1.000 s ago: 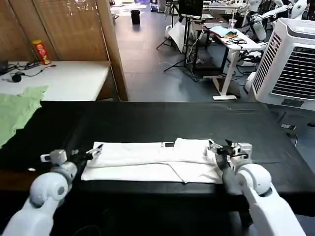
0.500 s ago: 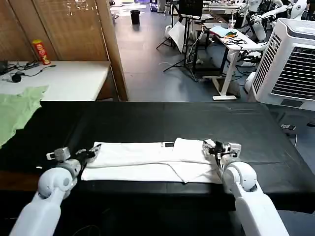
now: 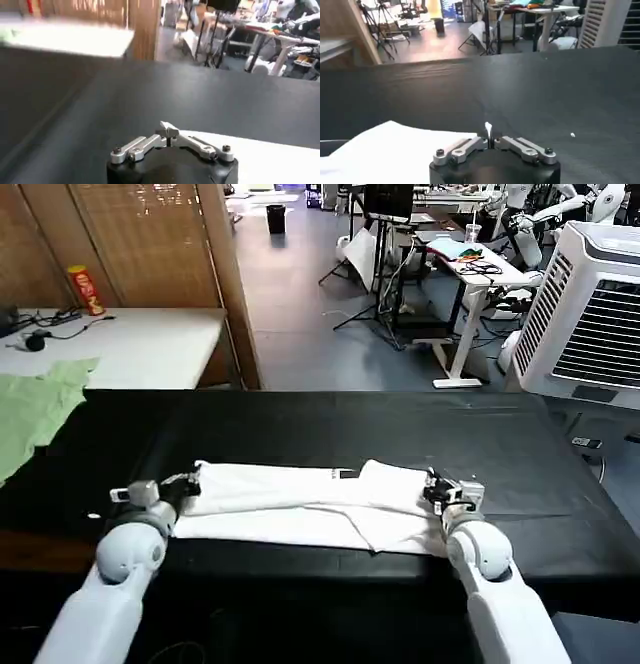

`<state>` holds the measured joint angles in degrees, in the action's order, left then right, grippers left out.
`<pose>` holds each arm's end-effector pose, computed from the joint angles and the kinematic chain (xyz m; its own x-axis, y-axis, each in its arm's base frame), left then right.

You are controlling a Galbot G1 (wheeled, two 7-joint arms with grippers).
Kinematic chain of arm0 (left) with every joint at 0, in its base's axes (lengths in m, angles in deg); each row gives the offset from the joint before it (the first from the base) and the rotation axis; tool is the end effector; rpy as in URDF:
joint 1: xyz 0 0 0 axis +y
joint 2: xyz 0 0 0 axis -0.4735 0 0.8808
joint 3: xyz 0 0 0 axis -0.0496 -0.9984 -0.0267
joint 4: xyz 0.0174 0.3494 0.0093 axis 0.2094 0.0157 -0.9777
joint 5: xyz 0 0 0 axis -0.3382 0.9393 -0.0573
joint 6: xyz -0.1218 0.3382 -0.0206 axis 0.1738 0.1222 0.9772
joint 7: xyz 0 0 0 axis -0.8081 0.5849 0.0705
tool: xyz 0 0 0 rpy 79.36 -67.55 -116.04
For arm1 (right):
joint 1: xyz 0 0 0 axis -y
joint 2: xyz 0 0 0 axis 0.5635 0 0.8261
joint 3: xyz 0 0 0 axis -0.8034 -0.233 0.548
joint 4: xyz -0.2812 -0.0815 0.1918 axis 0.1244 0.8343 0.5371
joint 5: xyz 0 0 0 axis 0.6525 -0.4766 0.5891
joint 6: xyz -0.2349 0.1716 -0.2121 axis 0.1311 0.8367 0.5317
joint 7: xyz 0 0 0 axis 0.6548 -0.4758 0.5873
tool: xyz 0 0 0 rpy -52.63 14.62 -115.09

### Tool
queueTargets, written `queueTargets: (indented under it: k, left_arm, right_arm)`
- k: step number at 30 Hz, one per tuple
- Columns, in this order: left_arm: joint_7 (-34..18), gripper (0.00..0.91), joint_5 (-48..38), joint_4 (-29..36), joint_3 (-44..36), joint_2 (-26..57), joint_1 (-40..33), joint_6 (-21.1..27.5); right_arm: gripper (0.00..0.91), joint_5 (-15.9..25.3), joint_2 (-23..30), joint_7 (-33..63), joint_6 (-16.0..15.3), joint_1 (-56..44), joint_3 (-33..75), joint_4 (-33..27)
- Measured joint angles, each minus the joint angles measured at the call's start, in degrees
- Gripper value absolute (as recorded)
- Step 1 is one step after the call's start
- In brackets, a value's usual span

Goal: Fold and organize the clothes.

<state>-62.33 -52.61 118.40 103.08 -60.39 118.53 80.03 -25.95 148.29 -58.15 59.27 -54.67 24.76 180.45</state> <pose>0.3567 0.1234 -0.2943 -0.9260 -0.0018 0.3775 -0.0054 0.9999 -0.0086 0.3617 -0.0620 -0.3044 -0.8915 -0.0356 0.4516 -0.0033 0.9974 0.0721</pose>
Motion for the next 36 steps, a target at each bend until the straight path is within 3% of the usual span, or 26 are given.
queueTargets:
  k: [8, 15, 23, 30, 31, 32, 33, 34, 36]
  left_arm:
    - [0.79, 0.878, 0.81, -2.69, -0.23, 0.59, -2.38, -0.37]
    - [0.4, 0.878, -5.78, -2.01, 1.2, 2.31, -1.9, 0.34]
    - [0.38, 0.878, -9.17, 5.2, 4.59, 2.23, 5.92, 0.51]
    - [0.42, 0.868, -8.98, 7.1, 5.63, 0.46, 11.97, -0.3]
    - [0.45, 0.829, -8.82, 7.1, 5.67, 0.22, 12.35, -0.5]
    - [0.49, 0.702, -8.59, 7.1, 5.67, 0.05, 12.55, -0.55]
    - [0.53, 0.634, -8.37, 7.05, 5.67, -0.08, 12.68, -0.62]
    - [0.55, 0.41, -8.22, 6.93, 5.66, -0.24, 12.78, -0.74]
    - [0.53, 0.156, -8.21, 6.65, 5.63, -0.42, 12.96, -0.97]
  right_arm:
    - [0.878, -0.16, -1.76, -1.12, -0.24, -1.83, 1.11, 2.18]
    - [0.878, -3.03, -3.41, -0.73, -1.41, -4.03, 2.59, 5.77]
    - [0.878, -6.03, -5.1, -0.66, -1.67, -8.31, 5.18, 12.99]
    - [0.878, -6.75, -5.54, -0.69, -1.69, -11.11, 7.12, 18.44]
    - [0.878, -6.76, -5.58, -0.68, -1.69, -11.29, 7.31, 18.86]
    - [0.878, -6.8, -5.63, -0.69, -1.7, -11.47, 7.48, 19.37]
    - [0.878, -6.82, -5.66, -0.68, -1.69, -11.6, 7.67, 19.81]
    - [0.878, -6.85, -5.67, -0.69, -1.69, -11.74, 7.81, 20.24]
    - [0.878, -6.86, -5.68, -0.68, -1.69, -11.85, 8.06, 20.63]
